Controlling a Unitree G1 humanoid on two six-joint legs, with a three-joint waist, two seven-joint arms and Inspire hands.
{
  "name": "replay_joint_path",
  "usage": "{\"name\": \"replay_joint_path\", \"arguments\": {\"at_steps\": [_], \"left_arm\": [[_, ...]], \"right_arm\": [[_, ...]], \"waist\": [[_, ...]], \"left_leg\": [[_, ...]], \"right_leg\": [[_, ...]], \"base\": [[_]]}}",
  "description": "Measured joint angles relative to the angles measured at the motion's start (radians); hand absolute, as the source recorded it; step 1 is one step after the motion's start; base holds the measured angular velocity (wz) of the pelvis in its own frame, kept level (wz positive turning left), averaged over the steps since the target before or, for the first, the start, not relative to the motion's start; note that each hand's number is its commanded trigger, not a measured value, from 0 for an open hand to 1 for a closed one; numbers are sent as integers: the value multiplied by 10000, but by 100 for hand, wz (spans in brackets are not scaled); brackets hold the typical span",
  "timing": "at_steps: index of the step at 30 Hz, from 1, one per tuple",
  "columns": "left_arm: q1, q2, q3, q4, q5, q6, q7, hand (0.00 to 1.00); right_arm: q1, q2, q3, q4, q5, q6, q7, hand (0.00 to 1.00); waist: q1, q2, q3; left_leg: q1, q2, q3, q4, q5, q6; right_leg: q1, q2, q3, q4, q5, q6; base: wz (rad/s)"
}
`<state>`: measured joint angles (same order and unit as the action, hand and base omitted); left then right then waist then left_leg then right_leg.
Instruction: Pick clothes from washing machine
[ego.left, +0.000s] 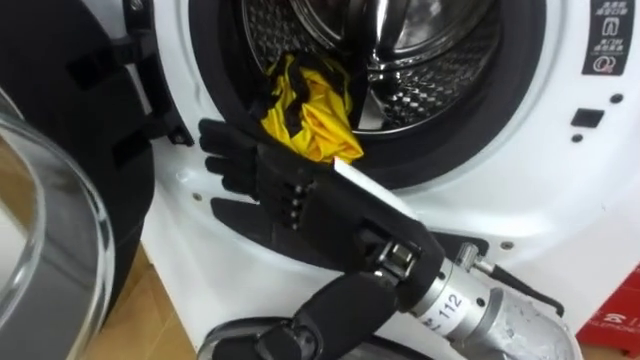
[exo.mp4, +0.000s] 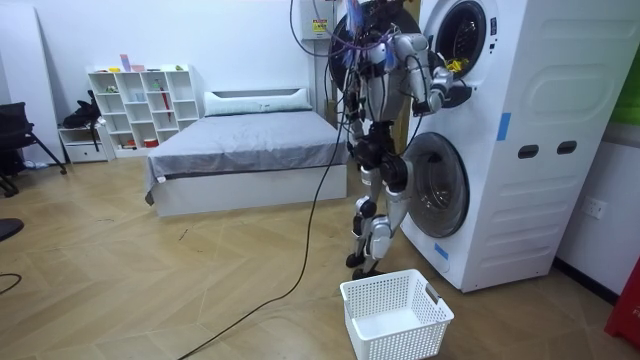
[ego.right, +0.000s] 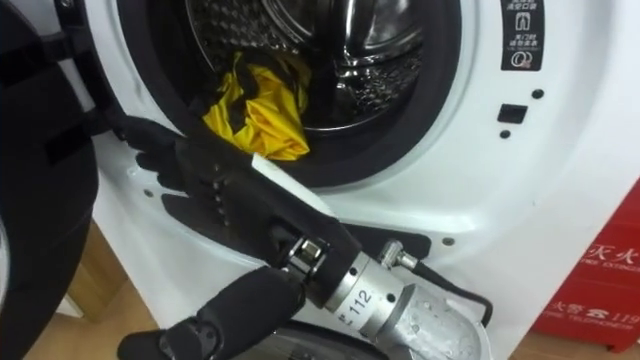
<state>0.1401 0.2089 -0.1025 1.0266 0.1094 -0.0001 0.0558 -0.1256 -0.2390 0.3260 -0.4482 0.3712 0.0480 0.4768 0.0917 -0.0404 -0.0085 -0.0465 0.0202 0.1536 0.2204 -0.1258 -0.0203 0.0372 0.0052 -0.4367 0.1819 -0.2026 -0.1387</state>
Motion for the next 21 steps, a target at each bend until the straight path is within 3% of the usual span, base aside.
{"name": "replay_joint_path", "arguments": {"at_steps": [10,21], "left_arm": [[227,-81,231,-284,12,-7,-256,0],[277,-320,1195,-208,-198,73,-393,0]], "right_arm": [[-77,9,-1585,-456,-708,-38,-1383,0],[-544,-198,-1978,-1163,-1265,-25,-2457,0]], "waist": [[-82,23,69],[-137,-81,104]], "left_leg": [[239,-124,-50,-201,-63,87],[372,-160,-238,-393,-88,107]], "right_leg": [[241,-48,70,-165,-8,145],[403,-63,9,-317,-52,258]], "base": [[-3],[2]]}}
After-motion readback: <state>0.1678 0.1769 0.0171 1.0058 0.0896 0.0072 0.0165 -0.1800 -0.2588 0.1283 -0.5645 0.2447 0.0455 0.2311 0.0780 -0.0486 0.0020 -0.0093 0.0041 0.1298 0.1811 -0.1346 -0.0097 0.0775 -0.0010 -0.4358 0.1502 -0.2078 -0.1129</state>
